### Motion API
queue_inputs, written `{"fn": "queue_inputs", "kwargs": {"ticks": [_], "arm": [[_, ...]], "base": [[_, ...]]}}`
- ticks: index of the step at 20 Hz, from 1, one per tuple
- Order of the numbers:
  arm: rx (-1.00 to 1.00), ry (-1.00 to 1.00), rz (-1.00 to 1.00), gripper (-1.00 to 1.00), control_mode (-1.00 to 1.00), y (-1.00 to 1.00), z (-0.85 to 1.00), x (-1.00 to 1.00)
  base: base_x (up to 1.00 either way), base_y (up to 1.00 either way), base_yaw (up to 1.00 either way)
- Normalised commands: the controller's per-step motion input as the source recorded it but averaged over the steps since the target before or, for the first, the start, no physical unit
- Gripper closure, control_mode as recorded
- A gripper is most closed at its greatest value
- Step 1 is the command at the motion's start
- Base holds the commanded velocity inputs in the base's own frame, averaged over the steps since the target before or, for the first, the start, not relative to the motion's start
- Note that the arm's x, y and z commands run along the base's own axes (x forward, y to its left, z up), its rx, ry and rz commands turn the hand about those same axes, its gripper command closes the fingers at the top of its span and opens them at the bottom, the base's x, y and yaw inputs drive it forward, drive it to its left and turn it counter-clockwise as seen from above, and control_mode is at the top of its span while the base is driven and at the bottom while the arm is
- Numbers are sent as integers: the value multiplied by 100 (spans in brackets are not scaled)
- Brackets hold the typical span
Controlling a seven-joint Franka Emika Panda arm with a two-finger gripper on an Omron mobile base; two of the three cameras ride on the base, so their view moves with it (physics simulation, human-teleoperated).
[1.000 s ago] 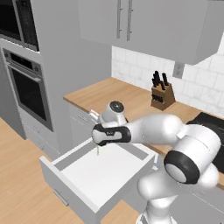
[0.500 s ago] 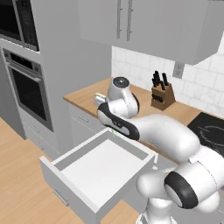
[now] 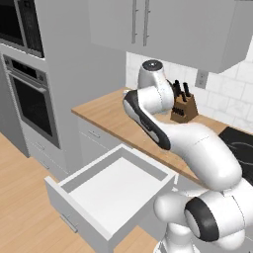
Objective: Take a straw from the drawer in front and place it inside the glass cup on the dining counter.
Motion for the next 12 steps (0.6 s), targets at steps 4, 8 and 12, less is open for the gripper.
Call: {"fn": "queue_inputs", "kwargs": {"ticks": [4, 8, 12], "arm": [[6, 21, 1, 100, -100, -57, 0, -36], [17, 15, 0, 100, -100, -37, 0, -39], [5, 0, 0, 100, -100, -19, 0, -50]], "base": [[0, 0, 0], [0, 0, 0], [0, 0, 0]]}}
